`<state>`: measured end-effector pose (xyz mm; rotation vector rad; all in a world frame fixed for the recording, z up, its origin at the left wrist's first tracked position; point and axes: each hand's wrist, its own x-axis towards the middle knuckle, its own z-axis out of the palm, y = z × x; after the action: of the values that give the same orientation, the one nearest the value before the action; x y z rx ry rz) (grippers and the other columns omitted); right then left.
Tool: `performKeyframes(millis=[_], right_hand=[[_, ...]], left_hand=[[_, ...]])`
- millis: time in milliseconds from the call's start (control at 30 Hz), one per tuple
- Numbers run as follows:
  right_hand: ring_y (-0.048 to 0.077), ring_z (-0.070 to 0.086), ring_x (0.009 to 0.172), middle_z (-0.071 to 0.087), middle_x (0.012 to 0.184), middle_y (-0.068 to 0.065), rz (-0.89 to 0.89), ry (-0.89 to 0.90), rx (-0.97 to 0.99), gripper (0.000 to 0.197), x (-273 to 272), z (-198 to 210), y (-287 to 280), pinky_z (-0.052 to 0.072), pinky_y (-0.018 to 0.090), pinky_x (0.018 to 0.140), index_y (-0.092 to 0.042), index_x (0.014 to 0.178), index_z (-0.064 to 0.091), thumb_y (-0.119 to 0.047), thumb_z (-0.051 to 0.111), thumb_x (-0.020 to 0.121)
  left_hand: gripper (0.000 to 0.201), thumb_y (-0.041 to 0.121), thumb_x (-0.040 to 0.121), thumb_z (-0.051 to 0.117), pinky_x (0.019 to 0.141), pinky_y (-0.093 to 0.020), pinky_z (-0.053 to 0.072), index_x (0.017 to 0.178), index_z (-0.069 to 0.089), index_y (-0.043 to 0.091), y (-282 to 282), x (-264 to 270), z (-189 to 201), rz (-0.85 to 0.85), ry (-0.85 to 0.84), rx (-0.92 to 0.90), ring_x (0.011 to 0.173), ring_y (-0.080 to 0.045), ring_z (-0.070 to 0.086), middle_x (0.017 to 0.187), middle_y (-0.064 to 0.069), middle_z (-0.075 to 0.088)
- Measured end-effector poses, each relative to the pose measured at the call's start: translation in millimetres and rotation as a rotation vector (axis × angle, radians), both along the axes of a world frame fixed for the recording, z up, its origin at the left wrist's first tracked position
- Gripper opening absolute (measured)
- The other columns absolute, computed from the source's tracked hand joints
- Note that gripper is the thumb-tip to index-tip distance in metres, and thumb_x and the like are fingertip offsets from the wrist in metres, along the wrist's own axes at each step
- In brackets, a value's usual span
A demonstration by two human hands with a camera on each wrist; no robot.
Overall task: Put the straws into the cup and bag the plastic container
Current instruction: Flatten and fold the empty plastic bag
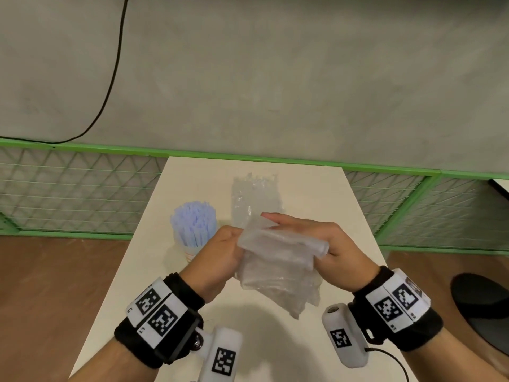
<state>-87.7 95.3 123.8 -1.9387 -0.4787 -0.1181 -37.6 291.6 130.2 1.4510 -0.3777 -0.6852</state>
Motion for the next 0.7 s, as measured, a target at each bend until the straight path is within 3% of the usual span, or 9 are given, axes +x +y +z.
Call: performKeyframes(millis=[67,133,233,333,400,433,533,633,700], right_hand=[[0.016,0.046,0.136,0.057,0.140,-0.002,-0.012,-0.064,-0.120,0.055,0,-3,-1,0.041,0.048,0.109,-0.020,0.126,0.065,0.019,0.053,0.089],[0.014,0.046,0.136,0.051,0.145,-0.004,-0.019,-0.101,-0.188,0.059,-1,-2,-3,0.041,0.047,0.109,-0.021,0.126,0.066,0.021,0.057,0.086],[0.018,0.047,0.135,0.050,0.146,-0.001,0.026,-0.077,-0.112,0.045,-2,0,-4,0.041,0.048,0.109,-0.015,0.122,0.069,0.014,0.060,0.088],[0.022,0.048,0.134,0.050,0.146,0.002,0.054,-0.055,-0.036,0.029,-4,2,-3,0.043,0.050,0.107,-0.012,0.115,0.071,0.002,0.064,0.090],[0.019,0.048,0.134,0.049,0.147,-0.001,0.041,-0.078,-0.101,0.029,-4,3,-4,0.043,0.047,0.107,-0.014,0.115,0.072,-0.001,0.065,0.090],[0.017,0.047,0.135,0.048,0.148,-0.003,0.028,-0.101,-0.148,0.031,-3,3,-4,0.043,0.045,0.108,-0.015,0.117,0.071,0.000,0.066,0.090],[0.011,0.045,0.136,0.044,0.151,-0.006,-0.025,-0.207,-0.281,0.035,-2,0,-3,0.041,0.033,0.109,-0.020,0.120,0.070,-0.002,0.067,0.090],[0.008,0.042,0.138,0.039,0.154,-0.009,-0.063,-0.286,-0.447,0.038,-2,1,0,0.041,0.030,0.109,-0.027,0.125,0.067,-0.007,0.062,0.093],[0.005,0.038,0.139,0.037,0.154,-0.013,-0.028,-0.245,-0.510,0.056,-2,5,-3,0.038,0.025,0.110,-0.030,0.135,0.058,0.002,0.055,0.089]], left_hand=[[0.028,0.021,0.076,0.051,0.040,-0.009,0.031,0.055,0.069,0.018,0,-2,4,-0.023,0.016,-0.006,0.038,0.000,0.042,0.043,0.014,0.049],[0.028,0.022,0.077,0.051,0.041,-0.010,0.032,0.053,0.067,0.023,2,-2,5,-0.024,0.035,-0.007,0.041,-0.002,0.043,0.046,0.012,0.050],[0.028,0.034,0.079,0.057,0.055,-0.018,0.037,0.069,0.072,0.012,4,-1,3,-0.013,0.071,-0.006,0.061,-0.016,0.053,0.062,-0.002,0.057],[0.055,0.047,0.078,0.060,0.070,-0.034,0.036,0.103,0.067,-0.002,8,2,0,-0.005,0.164,-0.030,0.083,-0.027,0.053,0.088,-0.015,0.055],[0.078,0.061,0.072,0.067,0.077,-0.035,0.042,0.119,0.061,0.000,10,5,-3,0.012,0.254,-0.069,0.094,-0.027,0.059,0.102,-0.017,0.057],[0.074,0.062,0.071,0.068,0.078,-0.035,0.045,0.118,0.065,0.005,12,6,-3,0.006,0.245,-0.074,0.096,-0.026,0.062,0.105,-0.016,0.061],[0.035,0.033,0.077,0.072,0.079,-0.038,0.056,0.108,0.071,0.018,12,1,1,-0.114,0.052,-0.037,0.098,-0.025,0.070,0.106,-0.011,0.072],[0.041,0.006,0.075,0.071,0.081,-0.039,0.059,0.115,0.063,0.011,12,-2,1,-0.090,-0.010,-0.022,0.100,-0.029,0.070,0.112,-0.017,0.069],[0.041,0.002,0.075,0.068,0.087,-0.043,0.057,0.114,0.064,0.012,15,1,-2,-0.047,-0.068,0.006,0.101,-0.030,0.069,0.109,-0.016,0.070]])
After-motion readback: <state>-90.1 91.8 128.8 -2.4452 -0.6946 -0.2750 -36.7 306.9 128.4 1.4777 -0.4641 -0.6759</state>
